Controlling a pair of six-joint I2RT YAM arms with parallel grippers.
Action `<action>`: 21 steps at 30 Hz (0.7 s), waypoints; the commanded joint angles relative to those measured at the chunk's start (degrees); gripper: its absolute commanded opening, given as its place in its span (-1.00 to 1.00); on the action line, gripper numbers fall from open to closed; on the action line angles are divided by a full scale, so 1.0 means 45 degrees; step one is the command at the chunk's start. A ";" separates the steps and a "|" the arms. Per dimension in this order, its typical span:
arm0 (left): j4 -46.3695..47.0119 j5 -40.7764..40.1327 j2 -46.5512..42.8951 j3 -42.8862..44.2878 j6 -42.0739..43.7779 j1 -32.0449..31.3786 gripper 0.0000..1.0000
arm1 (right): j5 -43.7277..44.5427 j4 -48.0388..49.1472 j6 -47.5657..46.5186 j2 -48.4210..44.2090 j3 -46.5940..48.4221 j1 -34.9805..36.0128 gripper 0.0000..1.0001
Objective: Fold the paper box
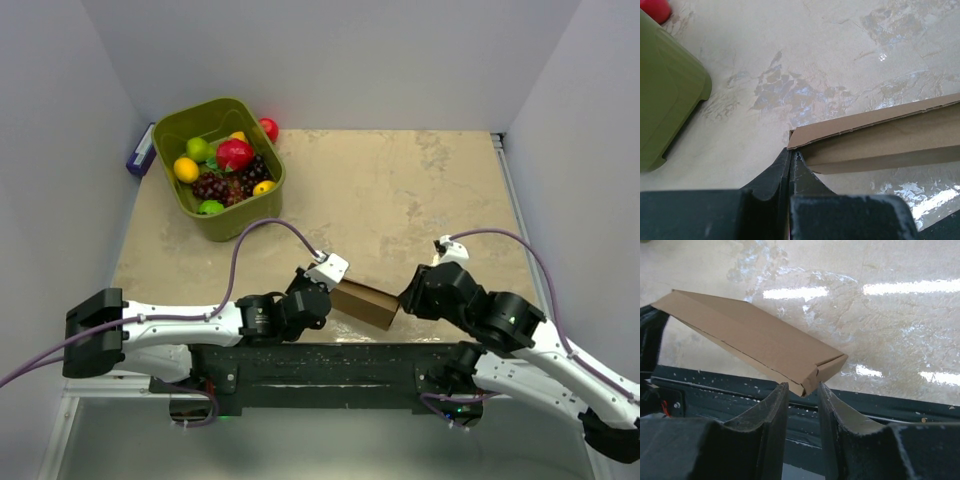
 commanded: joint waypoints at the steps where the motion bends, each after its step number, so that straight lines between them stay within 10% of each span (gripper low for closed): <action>1: -0.1290 0.0976 0.0440 -0.0018 -0.0491 -0.0165 -1.00 | -0.0282 0.0485 0.0110 0.0308 -0.0339 0.0054 -0.33; 9: -0.1309 0.0976 0.0498 0.0002 -0.0433 -0.0165 -1.00 | -0.0243 0.0875 0.0051 0.0405 -0.0671 0.0035 -0.36; 21: -0.0705 0.0820 0.0518 -0.0486 0.0289 -0.0204 -1.00 | -0.0672 0.1598 0.0597 -0.0081 -0.1373 0.0054 -1.00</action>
